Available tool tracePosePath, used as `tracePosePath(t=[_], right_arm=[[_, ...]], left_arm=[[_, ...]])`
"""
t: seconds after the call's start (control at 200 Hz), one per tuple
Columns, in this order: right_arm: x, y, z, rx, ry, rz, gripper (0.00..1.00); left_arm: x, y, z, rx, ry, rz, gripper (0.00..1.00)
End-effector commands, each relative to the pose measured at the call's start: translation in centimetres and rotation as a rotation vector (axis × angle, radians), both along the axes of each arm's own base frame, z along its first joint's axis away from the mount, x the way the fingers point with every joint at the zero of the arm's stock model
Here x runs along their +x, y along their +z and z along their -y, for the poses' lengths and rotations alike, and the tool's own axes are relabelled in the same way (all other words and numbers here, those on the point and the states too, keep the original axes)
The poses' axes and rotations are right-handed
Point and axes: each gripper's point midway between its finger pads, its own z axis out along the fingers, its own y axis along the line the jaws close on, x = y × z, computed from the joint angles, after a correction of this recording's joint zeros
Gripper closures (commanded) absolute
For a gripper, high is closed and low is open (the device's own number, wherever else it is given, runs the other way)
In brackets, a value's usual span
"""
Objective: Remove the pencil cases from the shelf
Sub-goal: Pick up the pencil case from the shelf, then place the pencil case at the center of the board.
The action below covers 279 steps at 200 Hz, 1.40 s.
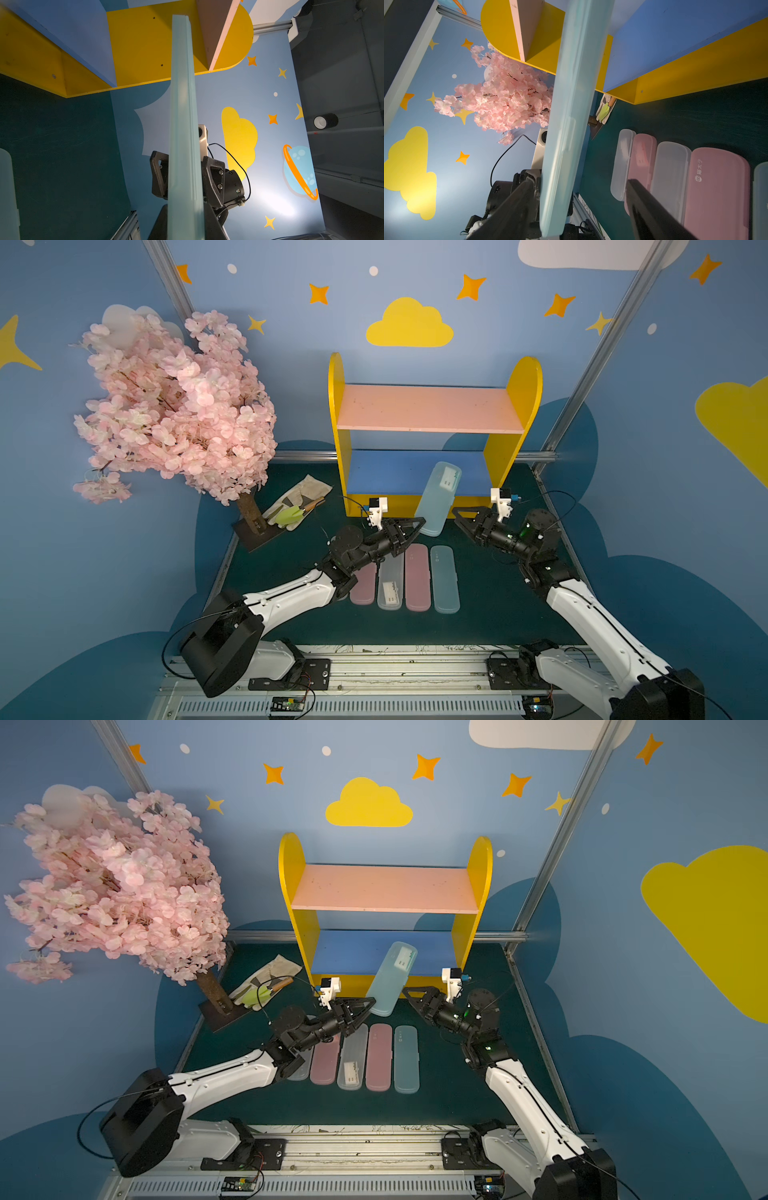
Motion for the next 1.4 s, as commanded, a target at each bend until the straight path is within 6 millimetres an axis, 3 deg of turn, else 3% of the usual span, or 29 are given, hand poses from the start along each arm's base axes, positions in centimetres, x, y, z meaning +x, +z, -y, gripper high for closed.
tracePosePath(t=[0.0,0.23,0.526,0.826,0.971,1.126,1.287,1.392], right_arm=[[0.4,3.0,-0.9,0.047,0.011,0.078,0.29],[1.1,3.9,-2.1,0.061,0.022,0.083,0.38],[1.5,3.8,-2.8,0.097,0.033,0.060,0.62],[1.7,3.7,-3.5,0.115,0.057,0.045,0.60],[1.7,3.7,-3.7,0.117,0.061,0.044,0.67],[1.8,3.1,-3.7,0.111,0.057,0.032,0.80],[1.9,1.5,-3.7,0.079,0.061,0.002,0.81],[1.6,-0.5,-3.3,0.022,0.065,-0.029,0.82]], left_arm=[[-0.9,1.0,-0.2,-0.005,-0.013,0.043,0.96],[-1.4,1.3,-0.6,0.000,-0.011,0.055,0.96],[-1.8,1.5,-0.7,0.016,-0.014,0.059,0.96],[-2.0,1.7,-0.3,0.016,-0.036,0.070,0.96],[-2.0,1.8,-0.2,0.019,-0.043,0.072,0.95],[-2.0,1.6,-0.1,0.033,-0.044,0.067,0.78],[-1.6,0.7,-0.7,0.083,0.001,0.051,0.31],[-1.5,-0.5,-1.9,0.171,0.052,0.040,0.16]])
